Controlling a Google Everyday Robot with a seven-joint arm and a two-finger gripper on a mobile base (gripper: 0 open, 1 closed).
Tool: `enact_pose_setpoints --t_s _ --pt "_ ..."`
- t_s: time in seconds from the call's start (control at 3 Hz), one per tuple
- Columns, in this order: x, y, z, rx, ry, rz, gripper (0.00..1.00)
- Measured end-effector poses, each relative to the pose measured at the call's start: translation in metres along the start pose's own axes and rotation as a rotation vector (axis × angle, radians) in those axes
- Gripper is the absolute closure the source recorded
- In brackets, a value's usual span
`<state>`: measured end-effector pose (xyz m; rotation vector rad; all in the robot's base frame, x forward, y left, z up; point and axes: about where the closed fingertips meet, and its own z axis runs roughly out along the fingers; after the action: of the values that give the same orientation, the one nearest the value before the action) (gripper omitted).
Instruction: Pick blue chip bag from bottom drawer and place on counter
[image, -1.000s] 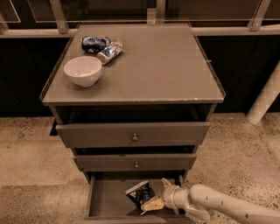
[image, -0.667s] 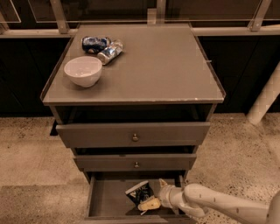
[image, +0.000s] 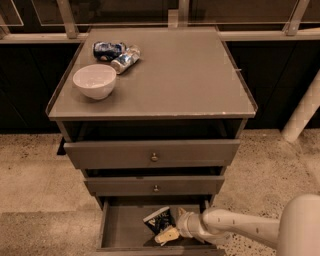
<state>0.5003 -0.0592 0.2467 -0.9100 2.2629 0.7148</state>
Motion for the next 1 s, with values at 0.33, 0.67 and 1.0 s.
enact_pose_setpoints --t_s 0.33,0.67,1.0 --pt "0.012 -0.004 0.016 -0.010 0.026 0.013 0.00" --pt "0.025 -0.011 0.033 -0.025 0.042 0.041 0.00" --pt "0.038 -0.019 0.050 -0.041 0.048 0.080 0.00"
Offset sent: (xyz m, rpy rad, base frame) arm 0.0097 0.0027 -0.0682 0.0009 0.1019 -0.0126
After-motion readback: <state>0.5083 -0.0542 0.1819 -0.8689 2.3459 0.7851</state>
